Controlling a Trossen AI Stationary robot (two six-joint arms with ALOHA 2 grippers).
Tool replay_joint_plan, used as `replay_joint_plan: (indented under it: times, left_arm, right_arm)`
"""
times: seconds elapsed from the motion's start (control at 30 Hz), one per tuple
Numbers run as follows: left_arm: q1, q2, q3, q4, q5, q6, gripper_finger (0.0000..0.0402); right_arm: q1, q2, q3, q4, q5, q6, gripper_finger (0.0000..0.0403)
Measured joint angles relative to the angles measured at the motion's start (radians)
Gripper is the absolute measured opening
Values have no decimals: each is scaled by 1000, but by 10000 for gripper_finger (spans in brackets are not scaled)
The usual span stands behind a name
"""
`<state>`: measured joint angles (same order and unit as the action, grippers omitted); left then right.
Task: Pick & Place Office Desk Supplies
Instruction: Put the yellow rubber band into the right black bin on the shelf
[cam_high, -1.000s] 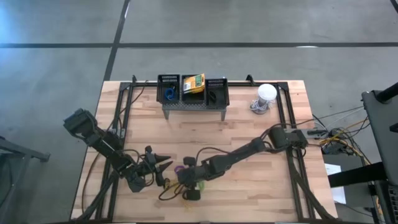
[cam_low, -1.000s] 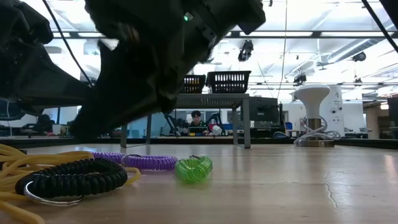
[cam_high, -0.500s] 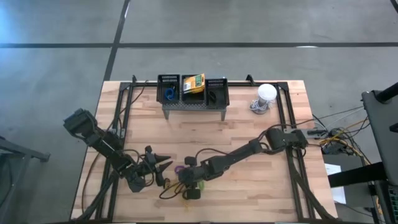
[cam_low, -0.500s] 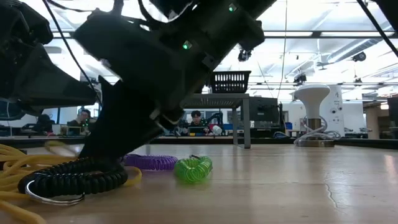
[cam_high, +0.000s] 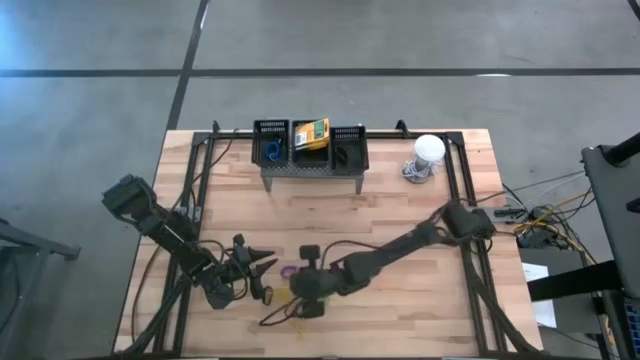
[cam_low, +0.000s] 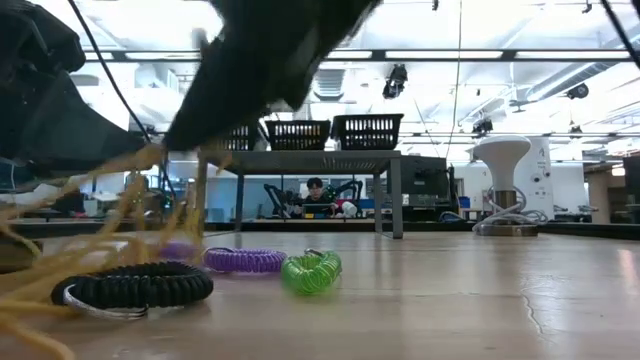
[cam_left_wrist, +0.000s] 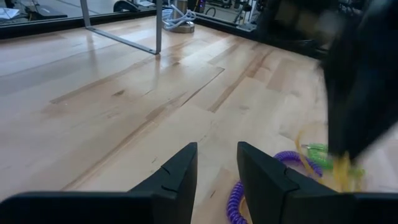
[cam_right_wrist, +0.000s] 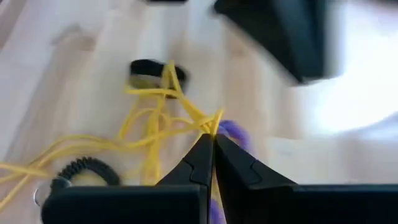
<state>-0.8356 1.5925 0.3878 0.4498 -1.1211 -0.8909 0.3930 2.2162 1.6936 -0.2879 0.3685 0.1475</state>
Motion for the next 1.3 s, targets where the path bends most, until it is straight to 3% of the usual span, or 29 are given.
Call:
replay_joint_plan:
  times: [0.1, 0.27, 0.4, 0.6, 0.73, 1.1, 1.23, 1.3]
  left_arm:
    - [0, 0, 0, 1, 1, 0, 118]
    - [0, 0, 0, 1, 0, 0, 118]
    - [0, 0, 0, 2, 5, -1, 118]
    - [0, 0, 0, 2, 6, -3, 118]
    - [0, 0, 0, 2, 6, -3, 118]
    - [2, 0, 0, 1, 14, -4, 118]
    - [2, 0, 0, 1, 14, -3, 118]
    - [2, 0, 0, 1, 14, -3, 118]
  right_arm:
    - [35, -80, -1, -149, 173, 14, 9]
    - [109, -206, -30, -394, 511, 172, 9]
    - [132, -284, -119, -486, 569, 335, 9]
    - [100, -332, -318, -463, 576, 562, 9]
    - [60, -331, -403, -349, 471, 555, 20]
    - [1, -335, -454, -286, 60, 428, 147]
    - [2, -336, -488, -212, 52, 407, 182]
    - [-4, -336, -511, -209, 96, 434, 192]
